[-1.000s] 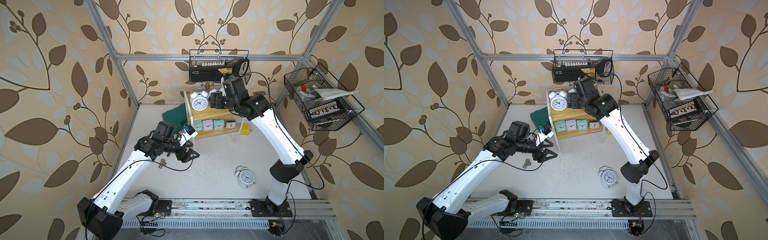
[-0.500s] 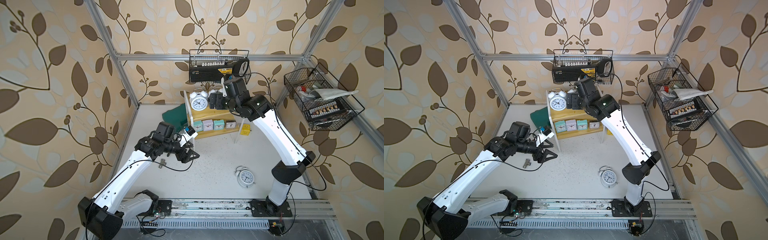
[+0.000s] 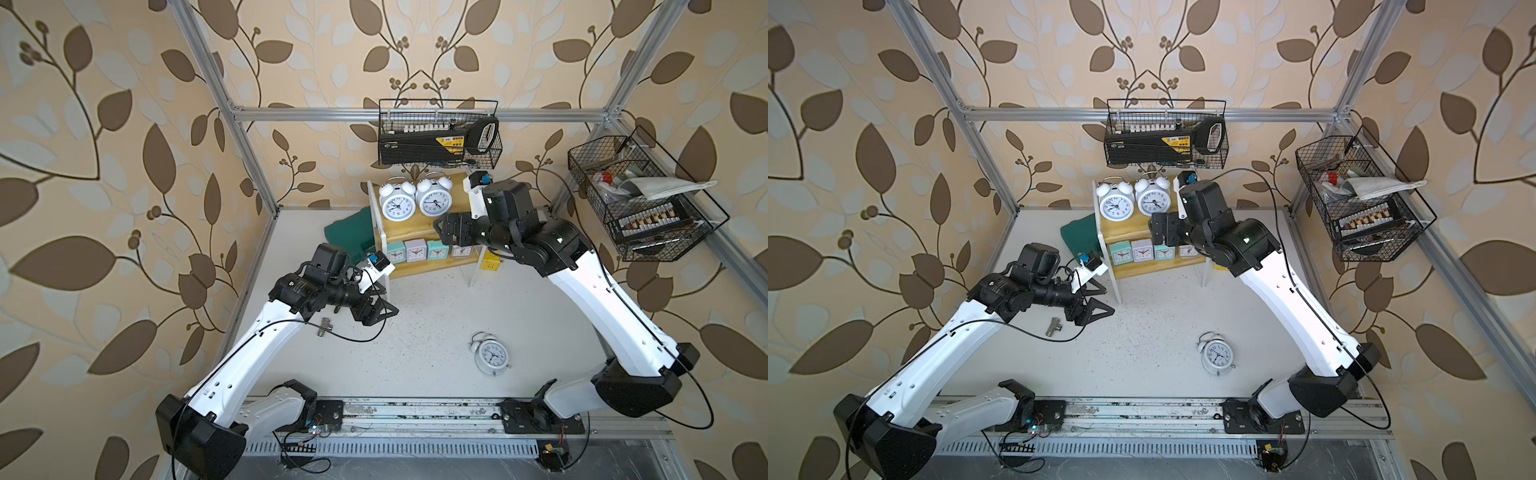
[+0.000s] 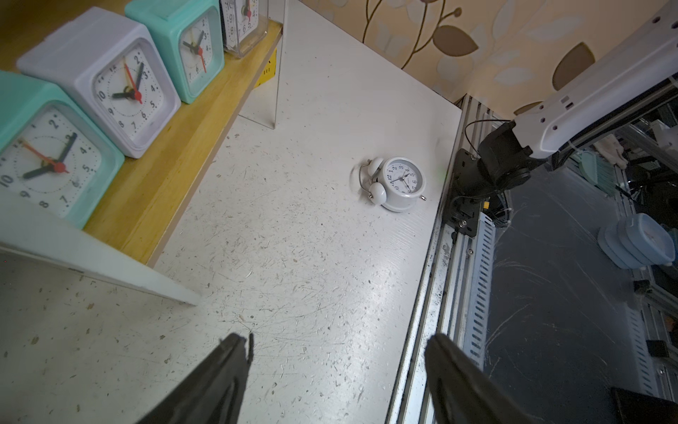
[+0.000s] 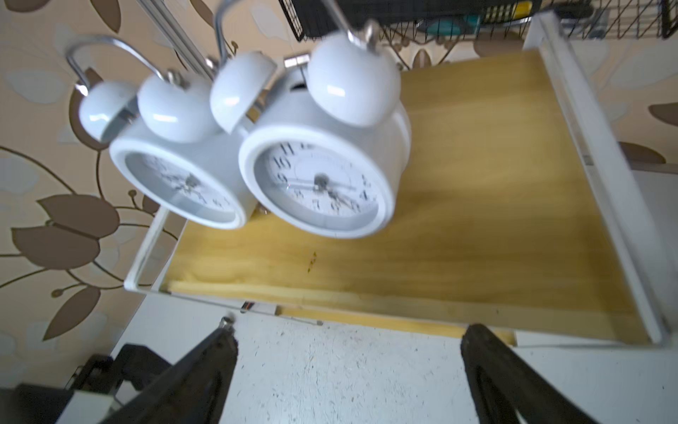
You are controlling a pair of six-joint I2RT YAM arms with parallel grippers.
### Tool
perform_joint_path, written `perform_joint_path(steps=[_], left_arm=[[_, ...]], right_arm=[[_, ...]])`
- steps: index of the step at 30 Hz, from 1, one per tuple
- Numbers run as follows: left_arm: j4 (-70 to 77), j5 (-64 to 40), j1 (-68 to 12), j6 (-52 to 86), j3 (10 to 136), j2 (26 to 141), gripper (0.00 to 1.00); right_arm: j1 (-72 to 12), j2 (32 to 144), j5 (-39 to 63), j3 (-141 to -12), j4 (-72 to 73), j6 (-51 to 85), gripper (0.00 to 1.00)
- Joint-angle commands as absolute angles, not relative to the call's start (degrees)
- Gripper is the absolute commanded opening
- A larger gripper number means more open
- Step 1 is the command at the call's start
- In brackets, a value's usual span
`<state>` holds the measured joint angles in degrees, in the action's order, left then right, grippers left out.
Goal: Place the alarm clocks on the shelf by style
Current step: Place the alarm on the shelf, then pick up the alarm from the center of the board.
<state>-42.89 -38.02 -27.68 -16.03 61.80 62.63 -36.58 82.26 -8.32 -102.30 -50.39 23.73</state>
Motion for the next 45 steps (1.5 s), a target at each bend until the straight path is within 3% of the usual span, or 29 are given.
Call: perform_joint_path(steps=[1,9,20,45], left_arm=[[-42.54,-39.64,-27.11,-16.87,61.65,61.35,0.79],[-42.33,-39.67,-27.12,-16.86,61.61,61.72,0.79],[-42.44,-39.64,-27.03,-17.05,61.61,61.87,0.79],[-42.36,-39.29,-26.98,-17.36,61.36,62.14,0.79]], right_arm=[[-36.44,77.94,-5.23,-95.81,-48.95,23.87,0.99],[-36.39,70.99,-7.21,-78.81,-49.66,27.56,0.99],[-35.68,71.02,-8.84,-60.15,-52.56,37.73,0.99],[-35.52,73.85,-4.17,-43.75,-57.0,38.56,0.99]])
